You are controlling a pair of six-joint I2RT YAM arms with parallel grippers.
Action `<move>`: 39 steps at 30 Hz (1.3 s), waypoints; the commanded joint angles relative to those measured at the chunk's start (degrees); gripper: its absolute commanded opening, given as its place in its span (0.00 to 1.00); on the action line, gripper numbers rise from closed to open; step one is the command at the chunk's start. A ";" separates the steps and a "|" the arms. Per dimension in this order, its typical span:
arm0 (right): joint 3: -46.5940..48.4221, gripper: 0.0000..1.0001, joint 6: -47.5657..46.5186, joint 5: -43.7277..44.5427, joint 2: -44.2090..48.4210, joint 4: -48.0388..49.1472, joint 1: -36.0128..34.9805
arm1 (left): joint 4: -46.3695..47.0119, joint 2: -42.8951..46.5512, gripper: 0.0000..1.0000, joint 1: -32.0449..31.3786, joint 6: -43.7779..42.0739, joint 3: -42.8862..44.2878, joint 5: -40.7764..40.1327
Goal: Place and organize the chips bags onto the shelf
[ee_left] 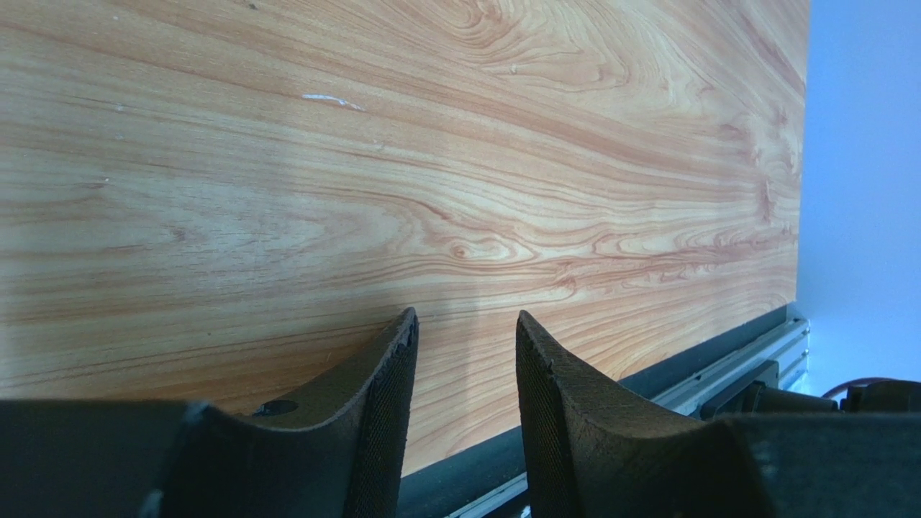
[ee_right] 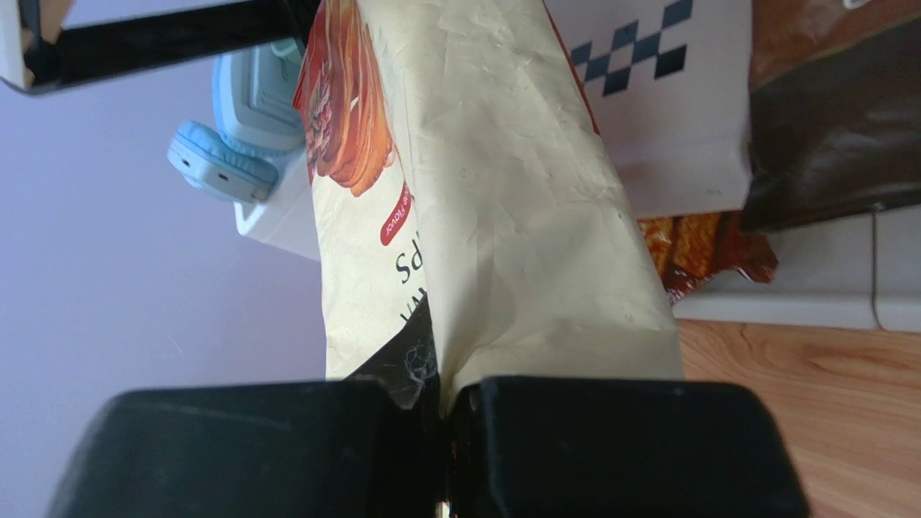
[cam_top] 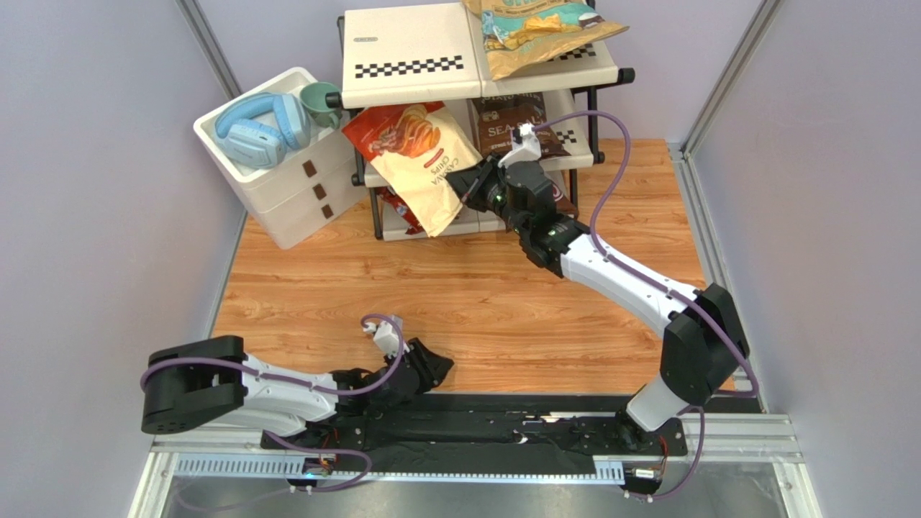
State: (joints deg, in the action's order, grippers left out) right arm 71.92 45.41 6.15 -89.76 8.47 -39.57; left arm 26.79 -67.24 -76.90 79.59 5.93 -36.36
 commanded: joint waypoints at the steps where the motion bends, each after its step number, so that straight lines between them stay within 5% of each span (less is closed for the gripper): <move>1: 7.34 0.00 5.56 4.66 -3.05 8.49 0.20 | -3.67 0.71 0.45 -0.27 0.56 -1.54 -1.26; 31: 5.68 0.00 8.12 10.55 1.08 5.32 0.90 | -5.34 2.38 0.44 -0.35 0.30 -2.15 -1.96; 39: 16.14 0.00 9.70 6.78 -10.07 3.31 1.08 | -5.69 2.11 0.44 -0.27 0.74 -2.07 -2.05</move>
State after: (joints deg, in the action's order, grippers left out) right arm 81.93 53.58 14.41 -95.74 7.68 -38.54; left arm 24.67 -64.93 -76.90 80.66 5.04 -37.60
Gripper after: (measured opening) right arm 0.006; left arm 0.443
